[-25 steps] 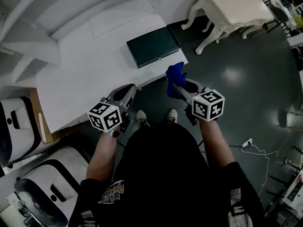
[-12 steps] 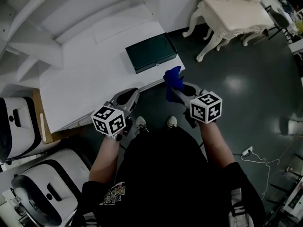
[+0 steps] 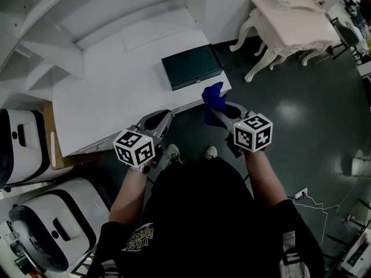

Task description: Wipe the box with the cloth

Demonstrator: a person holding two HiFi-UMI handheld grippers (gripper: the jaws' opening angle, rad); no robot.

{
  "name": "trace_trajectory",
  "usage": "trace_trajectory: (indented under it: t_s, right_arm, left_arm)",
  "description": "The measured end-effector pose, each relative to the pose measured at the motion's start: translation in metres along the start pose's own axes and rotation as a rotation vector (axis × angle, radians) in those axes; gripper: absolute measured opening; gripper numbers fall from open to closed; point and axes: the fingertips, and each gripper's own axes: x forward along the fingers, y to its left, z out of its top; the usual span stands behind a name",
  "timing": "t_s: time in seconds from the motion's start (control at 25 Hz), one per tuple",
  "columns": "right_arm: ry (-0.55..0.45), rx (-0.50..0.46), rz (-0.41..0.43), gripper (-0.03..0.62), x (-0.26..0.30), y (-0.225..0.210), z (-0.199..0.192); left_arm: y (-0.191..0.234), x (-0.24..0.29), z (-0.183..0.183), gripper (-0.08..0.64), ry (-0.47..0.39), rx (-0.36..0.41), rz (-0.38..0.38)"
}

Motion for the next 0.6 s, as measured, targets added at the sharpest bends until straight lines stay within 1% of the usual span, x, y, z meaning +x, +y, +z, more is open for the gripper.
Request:
trace_trajectory:
  t_s: [0.28,0.6]
  right_arm:
    - [0.01,0.011,0.005,0.092,0.0048,0.0075,-0.0062]
    - [0.01,0.022,-0.012,0.091,0.0023,0.0034,-0.0097]
  left_arm:
    - [0.0072,-0.0072,-0.0089,0.002,0.018,-0.028,0.01]
    - [0.0057,-0.0006,-0.0082,0.002,0.024,-0.037,-0.022]
